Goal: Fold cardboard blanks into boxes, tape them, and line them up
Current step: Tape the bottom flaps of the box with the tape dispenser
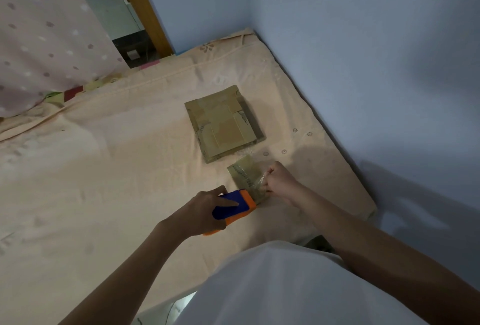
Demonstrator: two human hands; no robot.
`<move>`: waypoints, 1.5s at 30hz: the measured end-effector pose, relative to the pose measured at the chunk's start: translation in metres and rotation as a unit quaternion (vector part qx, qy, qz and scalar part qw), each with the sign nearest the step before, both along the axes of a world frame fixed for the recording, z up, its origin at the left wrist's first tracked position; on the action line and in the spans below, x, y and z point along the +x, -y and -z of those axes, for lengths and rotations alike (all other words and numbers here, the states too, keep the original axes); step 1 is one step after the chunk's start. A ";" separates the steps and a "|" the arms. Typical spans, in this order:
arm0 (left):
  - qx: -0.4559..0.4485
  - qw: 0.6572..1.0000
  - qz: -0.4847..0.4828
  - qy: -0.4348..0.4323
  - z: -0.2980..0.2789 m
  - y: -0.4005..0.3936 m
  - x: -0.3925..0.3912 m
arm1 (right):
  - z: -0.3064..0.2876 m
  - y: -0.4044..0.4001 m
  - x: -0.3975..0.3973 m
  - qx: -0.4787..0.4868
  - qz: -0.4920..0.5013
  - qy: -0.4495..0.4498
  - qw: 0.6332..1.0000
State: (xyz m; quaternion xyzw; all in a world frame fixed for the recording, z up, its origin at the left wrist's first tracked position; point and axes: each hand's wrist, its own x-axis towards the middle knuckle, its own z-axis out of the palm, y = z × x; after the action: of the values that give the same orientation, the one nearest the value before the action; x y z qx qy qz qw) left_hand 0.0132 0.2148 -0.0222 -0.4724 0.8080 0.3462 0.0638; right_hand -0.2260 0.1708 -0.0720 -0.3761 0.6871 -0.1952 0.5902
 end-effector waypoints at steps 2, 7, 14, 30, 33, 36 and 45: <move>0.005 1.000 -0.002 0.010 -0.001 0.000 -0.004 | -0.002 0.001 0.000 -0.004 -0.012 -0.026 1.000; 0.003 0.999 -0.008 0.032 -0.002 -0.001 -0.004 | 0.002 0.003 -0.006 -0.028 -0.055 -0.099 0.993; 0.018 0.999 -0.016 0.036 -0.003 -0.005 0.001 | 0.011 0.002 -0.022 -0.019 -0.032 -0.166 0.985; 0.025 0.998 -0.035 0.048 0.000 -0.012 -0.003 | 0.031 0.004 -0.023 0.012 0.031 -0.155 0.987; 0.029 0.998 -0.035 0.051 0.003 -0.010 -0.003 | 0.032 0.003 -0.022 0.013 0.028 -0.161 0.986; 0.033 0.997 -0.035 0.059 0.001 -0.009 -0.003 | 0.033 0.003 -0.021 0.029 0.022 -0.160 0.987; 0.031 0.998 -0.009 0.052 0.003 -0.008 -0.002 | 0.026 0.000 -0.017 -0.012 -0.007 -0.214 0.977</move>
State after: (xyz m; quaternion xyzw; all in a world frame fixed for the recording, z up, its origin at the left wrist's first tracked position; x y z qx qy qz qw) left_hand 0.0108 0.2230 -0.0249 -0.4943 0.7886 0.3465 0.1169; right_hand -0.2426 0.1712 -0.0982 -0.4210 0.7926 -0.1141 0.4261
